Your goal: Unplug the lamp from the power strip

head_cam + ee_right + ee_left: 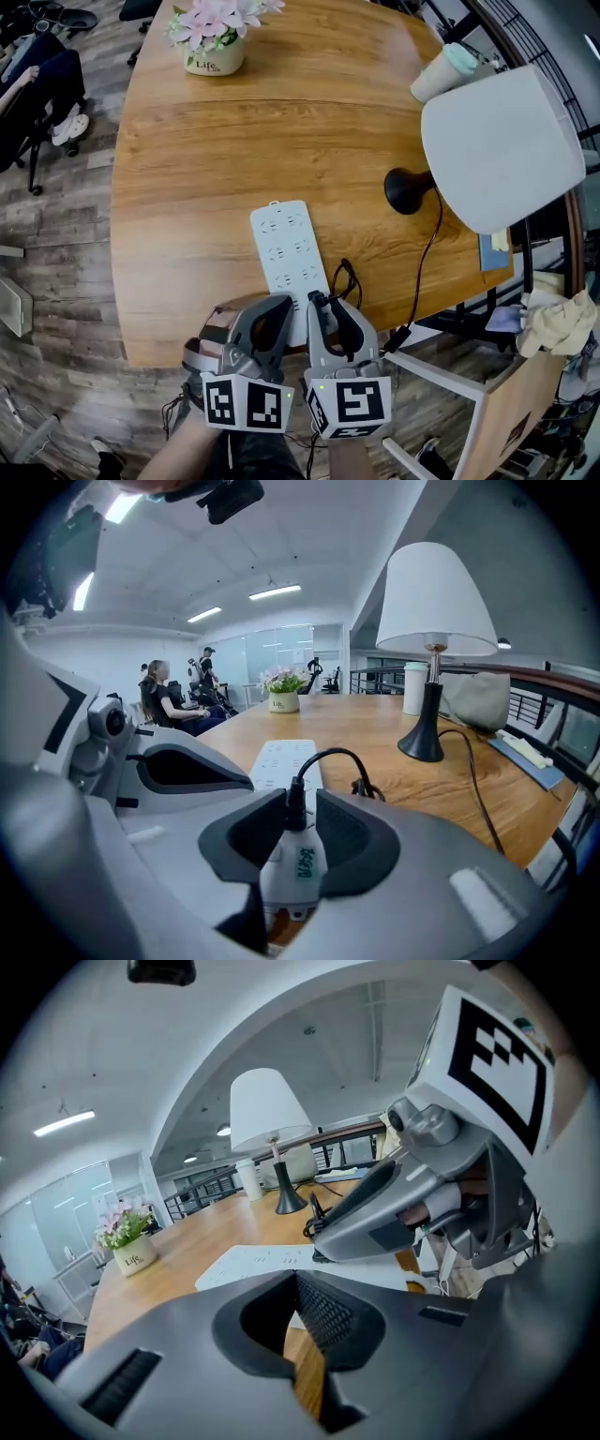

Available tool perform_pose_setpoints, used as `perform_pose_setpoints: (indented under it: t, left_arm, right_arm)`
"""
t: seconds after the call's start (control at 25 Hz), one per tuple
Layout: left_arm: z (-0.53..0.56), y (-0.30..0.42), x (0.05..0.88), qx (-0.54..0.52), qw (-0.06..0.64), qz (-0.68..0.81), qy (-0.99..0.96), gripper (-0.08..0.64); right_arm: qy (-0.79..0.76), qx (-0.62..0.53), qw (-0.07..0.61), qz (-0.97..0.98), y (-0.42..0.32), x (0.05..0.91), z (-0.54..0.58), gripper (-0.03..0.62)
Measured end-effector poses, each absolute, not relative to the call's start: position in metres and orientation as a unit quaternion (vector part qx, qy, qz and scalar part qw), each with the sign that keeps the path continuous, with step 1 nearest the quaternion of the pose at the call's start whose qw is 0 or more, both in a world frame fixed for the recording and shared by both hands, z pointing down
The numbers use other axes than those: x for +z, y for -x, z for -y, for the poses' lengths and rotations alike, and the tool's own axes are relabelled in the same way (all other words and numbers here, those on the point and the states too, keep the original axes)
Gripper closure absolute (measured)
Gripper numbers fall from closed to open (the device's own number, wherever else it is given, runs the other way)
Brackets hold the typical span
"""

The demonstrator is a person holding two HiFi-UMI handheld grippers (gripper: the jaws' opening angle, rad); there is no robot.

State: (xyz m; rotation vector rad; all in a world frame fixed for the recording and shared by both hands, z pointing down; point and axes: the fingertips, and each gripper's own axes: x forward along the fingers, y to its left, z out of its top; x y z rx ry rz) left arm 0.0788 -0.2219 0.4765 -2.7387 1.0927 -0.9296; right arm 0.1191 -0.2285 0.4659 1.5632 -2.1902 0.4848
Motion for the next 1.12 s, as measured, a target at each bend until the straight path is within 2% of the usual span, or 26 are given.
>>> perform_pose_setpoints:
  t: [0.4,0.72,0.96,1.12]
  left_arm:
    - [0.223,-0.092,0.481,-0.315,0.044,-0.33,0.889,0.565]
    - [0.225,-0.093,0.482,-0.334,0.054,-0.324,0.883,0.565]
    - [0.224,-0.093,0.483,-0.347,0.062,-0.326,0.877,0.565]
    - [0.224,-0.093,0.483,-0.353,0.062,-0.319,0.877,0.565]
  right_arm:
    - [-0.538,0.132,0.241,0.797,-0.111,0.464,0.226,0.523]
    - [-0.53,0.135,0.218,0.808,-0.111,0.462,0.226,0.525]
    - [-0.532,0.195,0.178,0.804,-0.117,0.464,0.227,0.524]
    - [-0.534,0.181,0.199,0.801,-0.113,0.462,0.226,0.525]
